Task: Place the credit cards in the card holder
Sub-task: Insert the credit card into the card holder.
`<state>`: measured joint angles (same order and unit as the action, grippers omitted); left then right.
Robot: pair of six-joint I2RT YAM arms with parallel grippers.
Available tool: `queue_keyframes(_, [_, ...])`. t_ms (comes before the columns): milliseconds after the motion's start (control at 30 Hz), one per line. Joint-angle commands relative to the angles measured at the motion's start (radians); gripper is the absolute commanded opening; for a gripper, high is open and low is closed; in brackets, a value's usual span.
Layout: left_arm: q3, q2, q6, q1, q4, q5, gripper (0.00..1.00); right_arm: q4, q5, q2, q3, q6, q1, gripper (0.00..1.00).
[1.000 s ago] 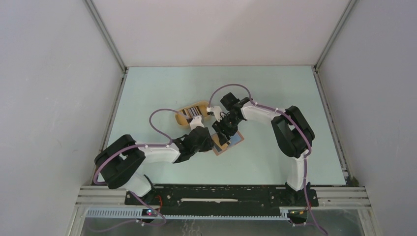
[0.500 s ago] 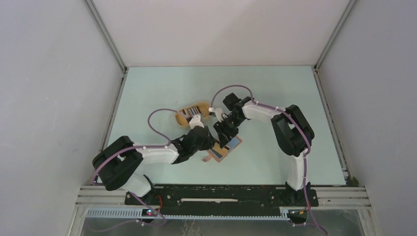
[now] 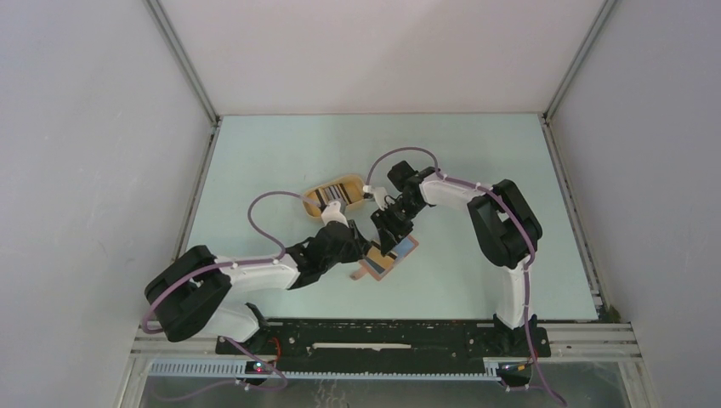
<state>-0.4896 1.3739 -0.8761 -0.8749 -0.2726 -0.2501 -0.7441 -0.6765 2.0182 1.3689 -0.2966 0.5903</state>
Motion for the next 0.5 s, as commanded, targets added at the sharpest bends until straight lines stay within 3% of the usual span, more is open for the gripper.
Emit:
queue_keyframes(0, [0.023, -0.007, -0.035, -0.006, 0.041, 0.032, 0.38, -0.017, -0.008, 0.015, 0.030, 0.004, 0.010, 0.55])
queue_keyframes(467, [-0.029, 0.030, -0.053, -0.043, 0.158, 0.018, 0.46, -0.013, 0.006, 0.007, 0.030, 0.003, 0.022, 0.50])
